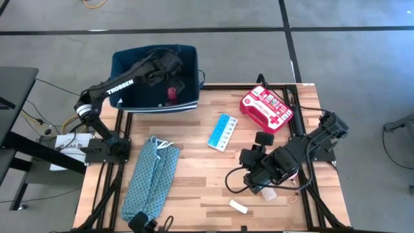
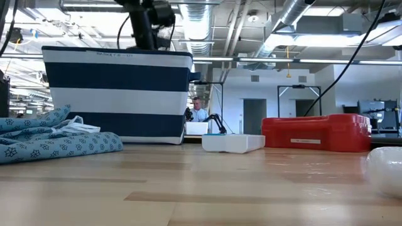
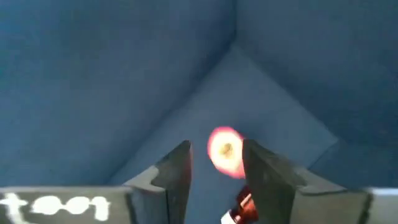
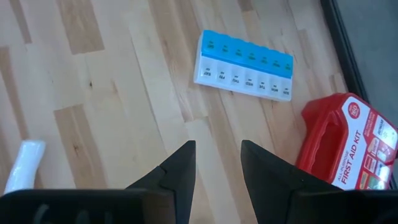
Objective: Pick & place medical supplies in basket/bin
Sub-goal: Put the brown bandage into the blue bin
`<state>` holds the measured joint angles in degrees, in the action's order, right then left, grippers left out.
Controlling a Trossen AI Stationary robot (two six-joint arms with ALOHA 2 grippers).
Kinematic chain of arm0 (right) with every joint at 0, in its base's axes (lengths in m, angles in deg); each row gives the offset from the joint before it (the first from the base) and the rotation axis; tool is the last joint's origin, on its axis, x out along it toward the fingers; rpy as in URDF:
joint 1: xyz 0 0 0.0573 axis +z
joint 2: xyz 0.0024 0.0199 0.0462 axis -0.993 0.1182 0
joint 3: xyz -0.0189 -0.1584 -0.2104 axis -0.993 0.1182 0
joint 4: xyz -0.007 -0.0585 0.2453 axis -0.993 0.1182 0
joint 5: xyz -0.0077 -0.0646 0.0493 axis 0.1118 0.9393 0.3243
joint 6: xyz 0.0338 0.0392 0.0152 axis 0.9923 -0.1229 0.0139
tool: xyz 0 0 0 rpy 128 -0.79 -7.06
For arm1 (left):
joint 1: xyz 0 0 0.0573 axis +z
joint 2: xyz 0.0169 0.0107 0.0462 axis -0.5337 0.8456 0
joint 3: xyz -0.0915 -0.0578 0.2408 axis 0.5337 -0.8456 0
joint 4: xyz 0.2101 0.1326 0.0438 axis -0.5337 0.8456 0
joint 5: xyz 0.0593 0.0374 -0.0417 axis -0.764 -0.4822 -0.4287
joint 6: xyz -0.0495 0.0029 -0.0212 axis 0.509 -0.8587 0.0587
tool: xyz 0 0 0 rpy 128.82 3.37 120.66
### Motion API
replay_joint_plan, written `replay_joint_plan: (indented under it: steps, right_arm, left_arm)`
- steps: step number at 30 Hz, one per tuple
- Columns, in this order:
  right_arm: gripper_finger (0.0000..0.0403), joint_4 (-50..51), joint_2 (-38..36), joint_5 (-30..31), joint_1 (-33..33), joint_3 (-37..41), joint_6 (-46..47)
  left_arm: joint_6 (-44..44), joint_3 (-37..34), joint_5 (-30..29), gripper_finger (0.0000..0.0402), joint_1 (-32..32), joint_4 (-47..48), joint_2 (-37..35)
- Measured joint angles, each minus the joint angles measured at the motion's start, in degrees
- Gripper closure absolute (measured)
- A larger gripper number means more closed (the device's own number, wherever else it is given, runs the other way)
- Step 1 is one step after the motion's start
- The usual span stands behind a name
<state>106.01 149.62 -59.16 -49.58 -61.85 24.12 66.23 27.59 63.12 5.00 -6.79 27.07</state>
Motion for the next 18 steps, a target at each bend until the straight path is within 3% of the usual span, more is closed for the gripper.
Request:
replay_joint_plan:
  steps: [10, 18]
  right_arm:
    - [0.0281, -0.6, 0.0, -0.5, 0.1, 0.0, 1.0]
    - [0.0281, -0.6, 0.7, -9.1, 1.1, -0.1, 4.0]
  left_arm:
    - [1.9, 9.2, 3.2, 0.0250, -0.7, 3.1, 0.0]
    - [2.3, 20.9, 4.5, 0.0263, -6.1, 12.9, -2.2]
